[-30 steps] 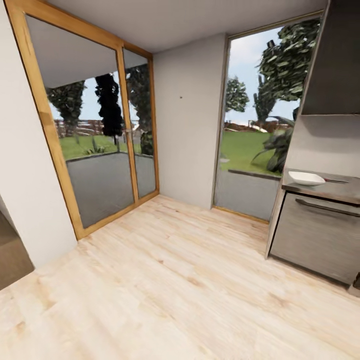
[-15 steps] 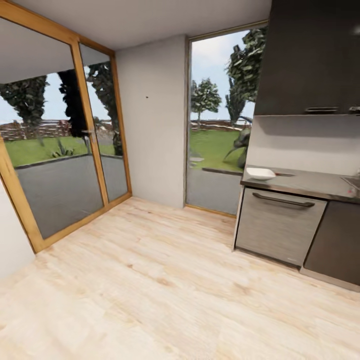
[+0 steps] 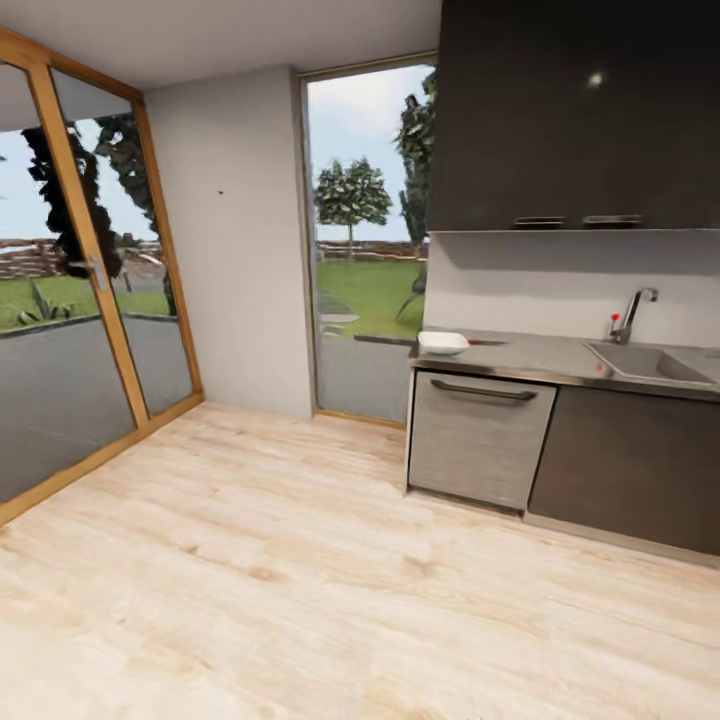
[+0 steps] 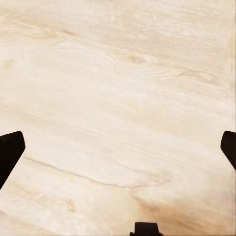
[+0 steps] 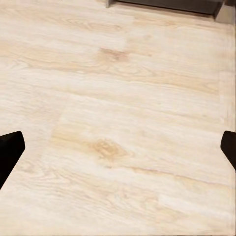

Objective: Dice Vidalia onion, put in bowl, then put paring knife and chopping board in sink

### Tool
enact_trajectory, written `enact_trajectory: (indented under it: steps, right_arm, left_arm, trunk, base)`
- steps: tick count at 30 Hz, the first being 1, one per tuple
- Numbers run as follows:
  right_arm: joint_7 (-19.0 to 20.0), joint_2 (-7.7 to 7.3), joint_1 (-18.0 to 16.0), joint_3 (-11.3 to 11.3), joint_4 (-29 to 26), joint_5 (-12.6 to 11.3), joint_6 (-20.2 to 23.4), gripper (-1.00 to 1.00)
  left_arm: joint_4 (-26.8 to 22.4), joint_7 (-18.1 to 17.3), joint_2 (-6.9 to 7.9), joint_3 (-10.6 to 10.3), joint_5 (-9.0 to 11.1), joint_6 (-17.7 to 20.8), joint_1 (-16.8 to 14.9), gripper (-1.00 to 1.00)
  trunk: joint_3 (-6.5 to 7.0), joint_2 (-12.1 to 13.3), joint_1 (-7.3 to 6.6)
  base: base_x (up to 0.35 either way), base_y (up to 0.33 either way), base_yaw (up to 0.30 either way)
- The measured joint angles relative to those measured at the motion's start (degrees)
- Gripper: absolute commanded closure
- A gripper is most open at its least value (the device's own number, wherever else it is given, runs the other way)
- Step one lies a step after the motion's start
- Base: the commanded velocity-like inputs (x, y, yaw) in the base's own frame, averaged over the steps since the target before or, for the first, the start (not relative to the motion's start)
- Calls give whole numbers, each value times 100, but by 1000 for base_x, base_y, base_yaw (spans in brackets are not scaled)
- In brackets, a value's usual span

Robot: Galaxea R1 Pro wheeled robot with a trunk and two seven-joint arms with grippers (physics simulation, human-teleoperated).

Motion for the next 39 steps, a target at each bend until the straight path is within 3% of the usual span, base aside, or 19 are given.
enact_trajectory:
  steps: [28,39]
  right_arm:
    - [3,0,0,0,0,2,0,-100]
    - [-1,9,0,0,-1,2,2,-100]
  left_arm:
    - [0,-5,8,0,0,0,0,-100]
    - [2,-5,8,0,1,-3,0,-100]
  trunk:
    - [0,-1,-1]
    - [0,0,-2]
  base:
    - [209,-264,-278]
    - [223,-257,-40]
